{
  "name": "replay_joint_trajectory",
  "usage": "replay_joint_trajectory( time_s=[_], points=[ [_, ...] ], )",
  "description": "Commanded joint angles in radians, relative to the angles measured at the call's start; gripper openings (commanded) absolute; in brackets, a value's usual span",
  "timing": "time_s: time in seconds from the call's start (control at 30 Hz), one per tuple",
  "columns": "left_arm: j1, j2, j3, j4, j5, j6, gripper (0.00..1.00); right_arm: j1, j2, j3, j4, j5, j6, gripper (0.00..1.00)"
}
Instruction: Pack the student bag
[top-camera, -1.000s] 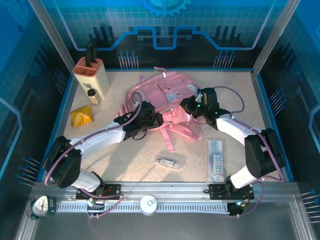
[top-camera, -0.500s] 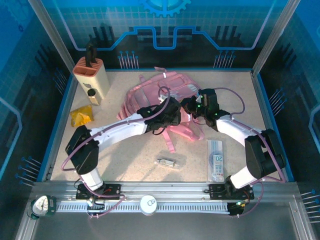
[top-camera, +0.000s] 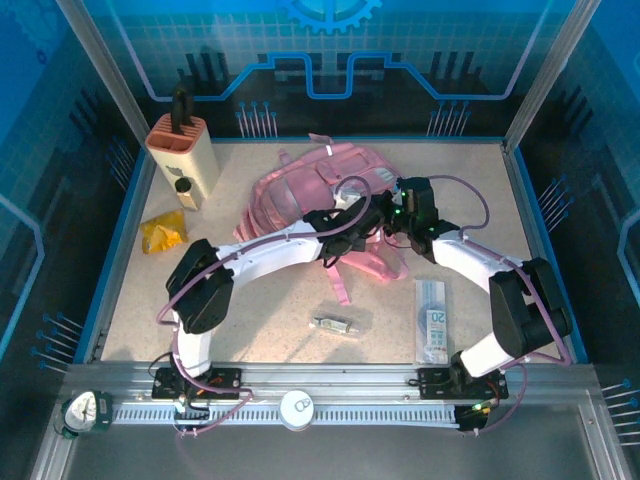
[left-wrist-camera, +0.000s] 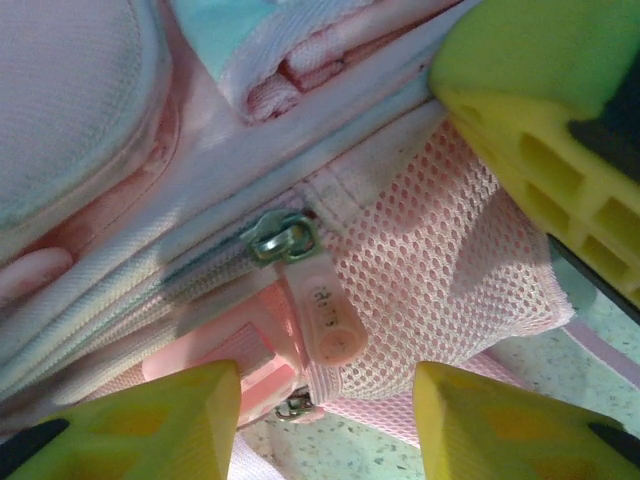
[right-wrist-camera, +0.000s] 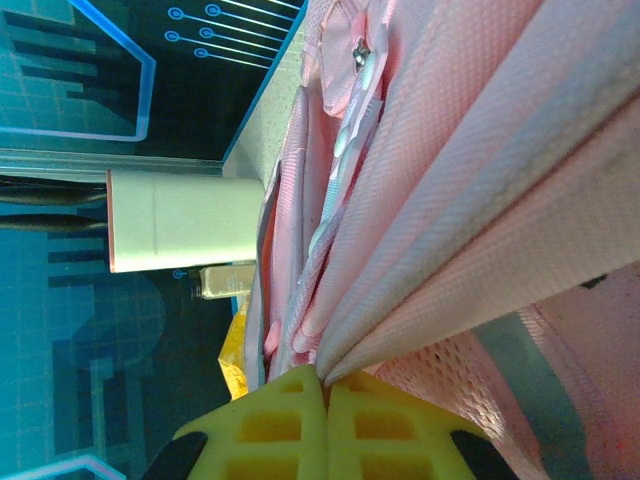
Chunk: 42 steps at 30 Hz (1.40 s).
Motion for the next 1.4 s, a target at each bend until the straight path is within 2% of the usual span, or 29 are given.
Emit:
replay_joint_trajectory(
  time_s=[0.0,0.13,0.33,0.57,0.7,0.83,0.9,1.1,1.37],
  points=[
    [-0.001,0.040,0.073,-0.081,-0.134,-0.027,0.55,0.019,-0.044,0.002,0.133,-0.007,-0.001,0.00],
    [-0.002,0.050,0.079,-0.097,-0.232,-0.064,0.53,0.018,-0.032,-0.004,0.149,-0.014,0.007,0.00],
    [-0.002,0.033,0.071,-0.099,-0.256,-0.050,0.43,0.017,-0.025,-0.004,0.157,-0.021,0.011,0.00],
    [-0.002,0.003,0.022,-0.017,-0.140,0.026,0.30,0.018,-0.020,0.003,0.160,-0.019,0.012,0.00],
    [-0.002,0.022,0.041,-0.023,-0.126,0.047,0.25,0.018,-0.021,0.002,0.159,-0.021,0.010,0.00],
    [-0.002,0.035,0.063,-0.025,-0.120,0.070,0.25,0.018,-0.023,-0.001,0.154,-0.020,0.009,0.00],
    [-0.002,0.042,0.081,-0.034,-0.126,0.083,0.30,0.018,-0.022,0.000,0.156,-0.019,0.008,0.00],
    [-0.002,0.055,0.116,-0.043,-0.182,0.105,0.31,0.019,-0.014,0.000,0.169,-0.022,0.018,0.00],
    [0.004,0.082,0.147,-0.047,-0.169,0.136,0.21,0.018,-0.008,-0.002,0.171,-0.020,0.021,0.00]
  ],
)
